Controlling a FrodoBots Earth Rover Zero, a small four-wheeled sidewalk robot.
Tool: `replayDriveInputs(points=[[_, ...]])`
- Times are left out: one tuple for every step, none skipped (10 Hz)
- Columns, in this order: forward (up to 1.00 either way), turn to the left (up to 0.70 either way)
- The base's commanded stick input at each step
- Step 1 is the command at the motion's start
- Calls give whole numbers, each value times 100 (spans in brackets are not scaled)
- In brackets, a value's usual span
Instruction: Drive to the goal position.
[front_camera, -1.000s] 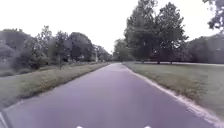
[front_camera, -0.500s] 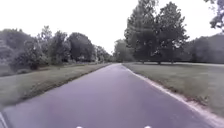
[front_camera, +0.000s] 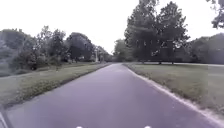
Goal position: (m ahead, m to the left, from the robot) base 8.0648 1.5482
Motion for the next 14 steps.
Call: replayDriveInputs(points=[[70,0],[70,0],[70,0],[70,0],[70,-8],[70,-13],[70,-13],[70,-10],[70,-3],[70,0],[70,0],[70,0],[70,0],[70,0]])
